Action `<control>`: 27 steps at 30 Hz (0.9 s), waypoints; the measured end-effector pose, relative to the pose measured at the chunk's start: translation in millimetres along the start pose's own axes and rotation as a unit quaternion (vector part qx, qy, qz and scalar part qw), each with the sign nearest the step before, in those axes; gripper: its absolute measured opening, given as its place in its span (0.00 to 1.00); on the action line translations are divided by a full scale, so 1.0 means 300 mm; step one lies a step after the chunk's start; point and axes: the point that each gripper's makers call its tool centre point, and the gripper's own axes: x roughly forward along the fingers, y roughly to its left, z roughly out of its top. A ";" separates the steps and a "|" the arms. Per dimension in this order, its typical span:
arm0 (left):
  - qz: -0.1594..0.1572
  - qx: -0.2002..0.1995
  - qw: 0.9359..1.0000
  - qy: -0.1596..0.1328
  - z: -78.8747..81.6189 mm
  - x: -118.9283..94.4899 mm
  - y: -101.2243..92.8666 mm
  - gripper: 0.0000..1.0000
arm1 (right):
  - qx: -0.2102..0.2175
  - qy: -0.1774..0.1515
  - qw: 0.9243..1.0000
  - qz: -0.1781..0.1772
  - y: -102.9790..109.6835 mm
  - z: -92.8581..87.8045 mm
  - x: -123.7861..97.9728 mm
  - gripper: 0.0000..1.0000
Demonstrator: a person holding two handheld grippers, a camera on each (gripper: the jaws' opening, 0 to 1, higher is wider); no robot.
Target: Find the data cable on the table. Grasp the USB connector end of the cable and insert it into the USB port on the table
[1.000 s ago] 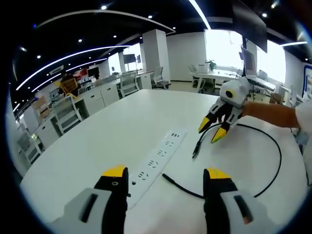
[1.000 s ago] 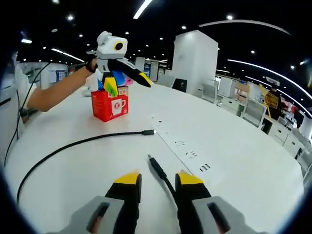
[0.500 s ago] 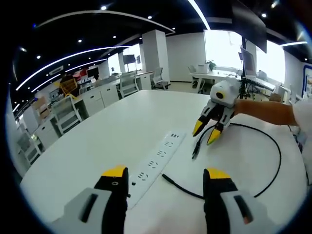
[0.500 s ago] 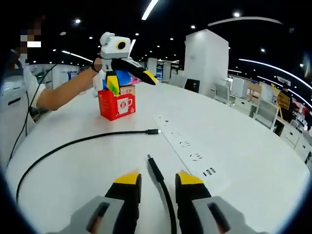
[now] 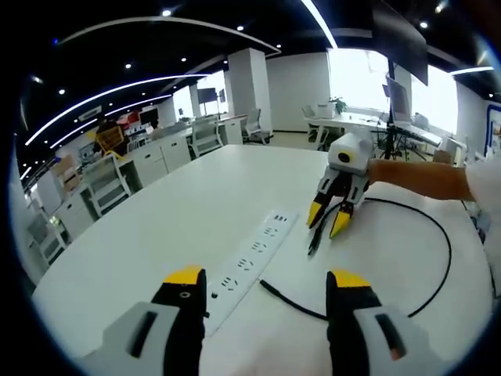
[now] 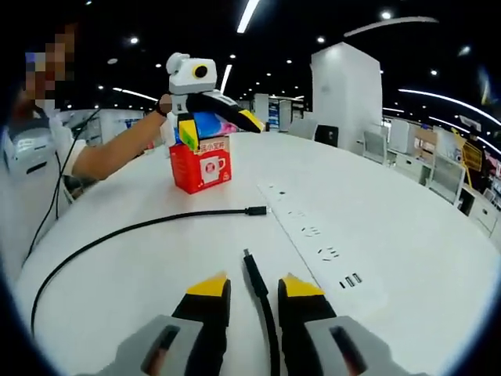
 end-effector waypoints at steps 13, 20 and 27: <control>0.000 0.000 1.000 0.000 0.001 -0.001 0.001 0.62 | -0.003 -0.004 1.000 0.022 0.001 0.012 0.056 0.25; 0.000 0.000 1.000 -0.001 0.004 -0.003 0.000 0.62 | -0.002 -0.002 1.000 0.028 -0.003 0.015 0.066 0.25; -0.001 0.000 1.000 -0.002 0.006 -0.004 -0.002 0.62 | -0.006 0.007 0.999 0.031 -0.008 0.011 0.075 0.24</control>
